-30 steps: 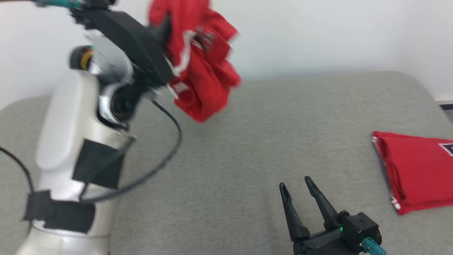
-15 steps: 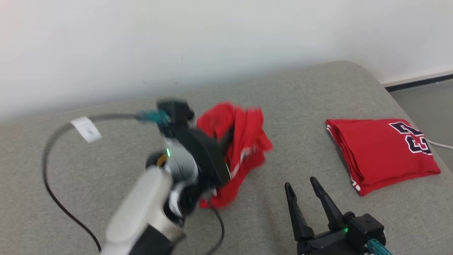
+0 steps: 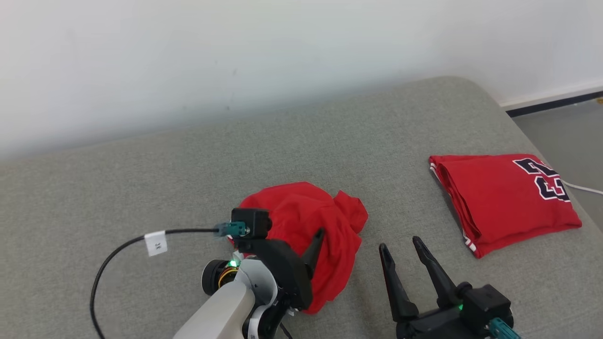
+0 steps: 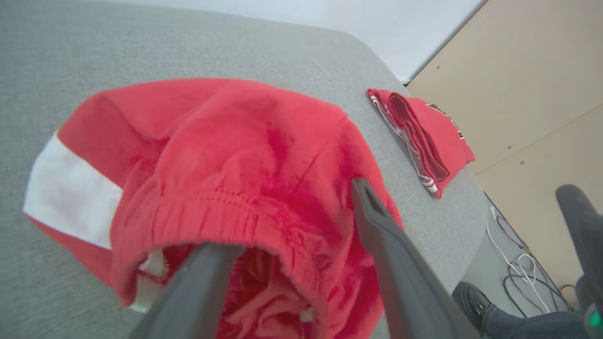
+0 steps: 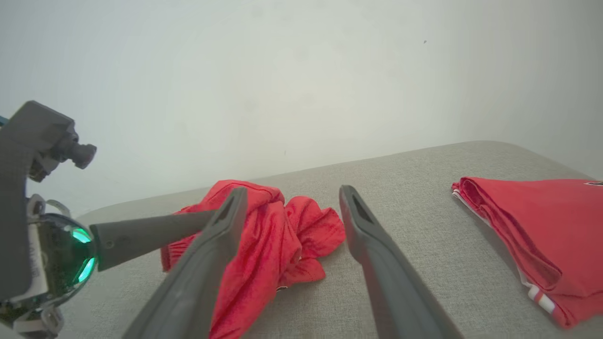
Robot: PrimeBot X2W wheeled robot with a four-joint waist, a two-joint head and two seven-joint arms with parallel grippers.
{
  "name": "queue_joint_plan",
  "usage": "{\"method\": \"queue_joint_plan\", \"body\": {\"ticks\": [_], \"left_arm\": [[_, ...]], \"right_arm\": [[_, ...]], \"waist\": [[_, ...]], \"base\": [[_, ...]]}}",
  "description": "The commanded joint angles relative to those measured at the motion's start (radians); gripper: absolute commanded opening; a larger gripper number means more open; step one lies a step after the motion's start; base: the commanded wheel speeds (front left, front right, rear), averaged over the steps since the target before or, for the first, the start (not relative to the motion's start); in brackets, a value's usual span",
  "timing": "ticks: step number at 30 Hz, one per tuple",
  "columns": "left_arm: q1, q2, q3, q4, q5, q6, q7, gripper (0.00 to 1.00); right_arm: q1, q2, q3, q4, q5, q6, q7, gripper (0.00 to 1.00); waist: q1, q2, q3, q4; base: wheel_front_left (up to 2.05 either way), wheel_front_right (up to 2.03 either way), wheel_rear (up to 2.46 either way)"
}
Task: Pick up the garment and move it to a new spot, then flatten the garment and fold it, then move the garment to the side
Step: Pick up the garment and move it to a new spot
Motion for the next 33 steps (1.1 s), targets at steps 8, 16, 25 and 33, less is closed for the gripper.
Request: {"method": "queue_joint_plan", "body": {"ticks": [8, 16, 25, 33], "left_arm": [[0.129, 0.053, 0.051, -0.112, 0.032, 0.016, -0.239, 1.00], [0.307, 0.148, 0.082, -0.209, 0.043, 0.082, -0.316, 1.00], [0.418, 0.196, 0.093, -0.273, 0.028, 0.117, -0.323, 1.00], [0.501, 0.221, 0.239, -0.405, 0.163, 0.179, -0.393, 1.00]], "right_arm": [[0.054, 0.003, -0.055, -0.027, -0.019, -0.002, 0.012, 1.00], [0.082, 0.003, -0.101, -0.058, -0.032, -0.002, 0.023, 1.00], [0.091, 0.003, -0.111, -0.075, -0.029, -0.002, 0.032, 1.00], [0.111, 0.003, -0.141, -0.080, -0.026, -0.002, 0.024, 1.00]], "waist": [[-0.0001, -0.0001, -0.047, 0.073], [-0.0001, -0.0001, -0.063, 0.141], [-0.0001, -0.0001, -0.061, 0.181], [-0.0001, -0.0001, -0.060, 0.188]], "base": [[0.00, 0.00, 0.00], [0.00, 0.00, 0.00], [0.00, 0.00, 0.00], [0.00, 0.00, 0.00]]}}
